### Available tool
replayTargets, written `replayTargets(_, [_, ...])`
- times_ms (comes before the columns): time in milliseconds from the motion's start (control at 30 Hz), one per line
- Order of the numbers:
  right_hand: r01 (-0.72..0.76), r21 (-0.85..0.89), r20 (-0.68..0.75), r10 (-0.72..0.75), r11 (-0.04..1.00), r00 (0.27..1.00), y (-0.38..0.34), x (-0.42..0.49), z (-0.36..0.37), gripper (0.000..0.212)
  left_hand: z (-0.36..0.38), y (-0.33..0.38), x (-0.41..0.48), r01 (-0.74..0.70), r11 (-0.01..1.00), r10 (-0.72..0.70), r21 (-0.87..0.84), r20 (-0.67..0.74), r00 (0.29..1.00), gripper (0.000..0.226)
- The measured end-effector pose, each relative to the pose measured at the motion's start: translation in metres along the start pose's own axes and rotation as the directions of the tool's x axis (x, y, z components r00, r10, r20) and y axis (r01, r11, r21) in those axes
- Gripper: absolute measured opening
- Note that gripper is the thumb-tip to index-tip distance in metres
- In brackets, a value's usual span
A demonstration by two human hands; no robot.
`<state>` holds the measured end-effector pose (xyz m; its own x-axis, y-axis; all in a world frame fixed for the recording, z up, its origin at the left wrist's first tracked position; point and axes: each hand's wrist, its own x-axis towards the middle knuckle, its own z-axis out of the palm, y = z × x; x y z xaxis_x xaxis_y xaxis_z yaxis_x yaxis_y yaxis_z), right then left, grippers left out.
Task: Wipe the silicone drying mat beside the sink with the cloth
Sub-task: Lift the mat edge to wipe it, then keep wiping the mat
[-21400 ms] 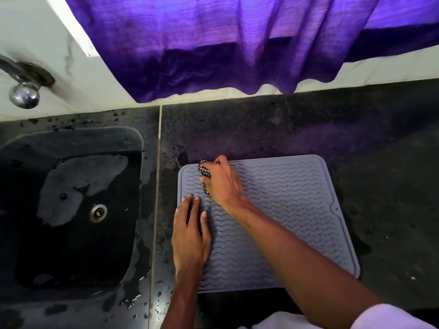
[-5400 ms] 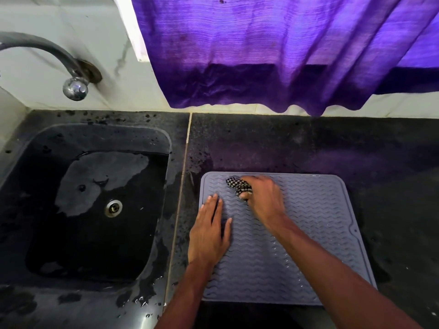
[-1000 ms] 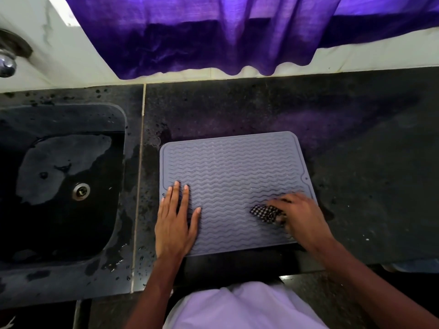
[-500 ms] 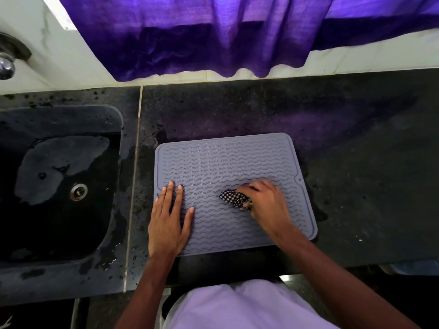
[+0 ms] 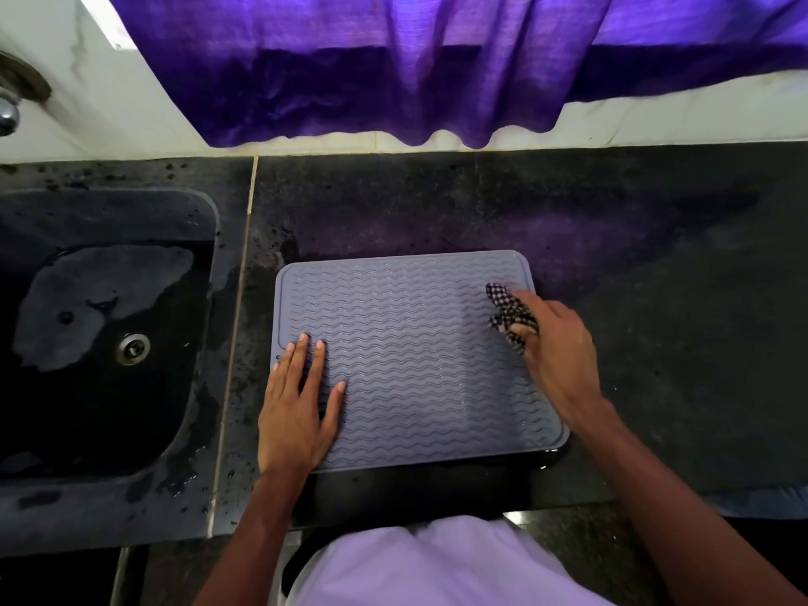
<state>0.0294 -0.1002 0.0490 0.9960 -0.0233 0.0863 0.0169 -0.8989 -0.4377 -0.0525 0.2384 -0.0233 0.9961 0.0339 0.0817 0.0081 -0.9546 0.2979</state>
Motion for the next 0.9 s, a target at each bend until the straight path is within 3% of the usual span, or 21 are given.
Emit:
replayTargets(167, [0.071,-0.118,0.027,-0.068,0.990,0.997,0.005,0.001,0.032,0.072,0.001,-0.001,0.000,-0.005,1.000,0.005,-0.011,-0.019,1.000,0.067])
replayTargets(367, [0.101,0.018,0.014,-0.101,0.995,0.995,0.001,0.032,0.018,0.056,0.003,-0.001,-0.001,-0.023,1.000,0.023,-0.013,-0.033,0.999,0.067])
replayTargets(600, [0.129,-0.084,0.143,-0.116,0.988,0.983,-0.007,0.050,0.017,0.055,0.003,-0.002,0.000,-0.016,1.000,0.015,-0.014,-0.026,1.000,0.067])
replayTargets(767, [0.032,-0.097,0.111,-0.021,0.995,0.994,-0.017,0.092,0.011,0.048,0.004,-0.002,-0.001,-0.027,0.999,0.027,-0.025,-0.036,0.999,0.066])
replayTargets(900, [0.039,-0.121,0.115,-0.025,0.992,0.993,-0.015,0.099,0.023,0.050,0.003,-0.003,0.000,-0.027,0.999,0.026,-0.027,-0.021,0.999,0.066])
